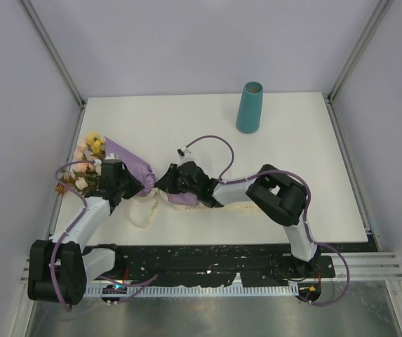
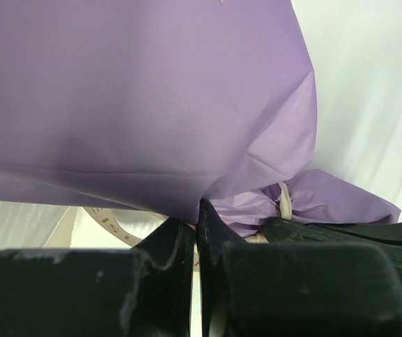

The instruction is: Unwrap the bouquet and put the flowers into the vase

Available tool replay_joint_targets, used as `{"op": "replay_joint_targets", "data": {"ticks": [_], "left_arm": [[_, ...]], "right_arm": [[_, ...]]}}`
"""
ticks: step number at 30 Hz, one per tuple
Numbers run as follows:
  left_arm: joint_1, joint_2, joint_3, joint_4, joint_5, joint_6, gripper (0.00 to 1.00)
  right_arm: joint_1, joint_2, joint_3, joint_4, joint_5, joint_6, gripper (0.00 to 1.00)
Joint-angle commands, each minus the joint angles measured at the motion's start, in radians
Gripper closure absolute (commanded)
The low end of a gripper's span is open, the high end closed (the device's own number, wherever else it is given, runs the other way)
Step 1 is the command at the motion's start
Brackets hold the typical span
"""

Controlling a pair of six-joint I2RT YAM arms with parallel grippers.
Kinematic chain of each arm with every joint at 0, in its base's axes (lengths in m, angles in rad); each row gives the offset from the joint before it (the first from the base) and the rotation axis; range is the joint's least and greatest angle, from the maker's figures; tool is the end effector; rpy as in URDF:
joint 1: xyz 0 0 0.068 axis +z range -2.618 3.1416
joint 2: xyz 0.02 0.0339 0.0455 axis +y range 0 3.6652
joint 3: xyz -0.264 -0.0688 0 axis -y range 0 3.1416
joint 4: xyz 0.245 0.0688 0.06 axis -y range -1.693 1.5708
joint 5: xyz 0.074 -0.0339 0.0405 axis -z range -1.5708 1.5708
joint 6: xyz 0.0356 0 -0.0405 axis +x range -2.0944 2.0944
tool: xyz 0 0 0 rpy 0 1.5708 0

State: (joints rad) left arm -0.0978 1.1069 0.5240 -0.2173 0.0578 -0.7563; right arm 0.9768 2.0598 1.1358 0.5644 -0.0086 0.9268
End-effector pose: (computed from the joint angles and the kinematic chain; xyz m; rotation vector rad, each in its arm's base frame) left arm 0.2145 -0.0231 0.1862 -0.7562 2.3008 -0.4705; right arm 0.2472 0.3666 0.1486 -0.0602 2.1522 1.2195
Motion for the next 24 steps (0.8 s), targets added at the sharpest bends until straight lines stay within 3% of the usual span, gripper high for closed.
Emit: {"op": "replay_joint_targets", "data": {"ticks": [1,7,17,24], "left_arm": [[0.0,-0.012,-0.015,0.004,0.017,-0.003,0.93],[-0.002,-0.013,-0.016,0.007,0.017,-0.006,0.93],[0.0,-0.019,-0.022,0.012,0.017,-0.011,0.93],[0.0,-0.024,-0.024,0.012,0.019,-0.008,0.93]], "right_arm": [[-0.013,-0.033,-0.022,0.222,-0.08,0.055,0.85],[-0.016,-0.009,-0.004,0.243,-0.137,0.081,0.69],[-0.018,0.013,0.027,0.131,-0.111,0.084,0.67],[-0.024,0.02,0.041,0.182,-0.166,0.092,0.66]]}}
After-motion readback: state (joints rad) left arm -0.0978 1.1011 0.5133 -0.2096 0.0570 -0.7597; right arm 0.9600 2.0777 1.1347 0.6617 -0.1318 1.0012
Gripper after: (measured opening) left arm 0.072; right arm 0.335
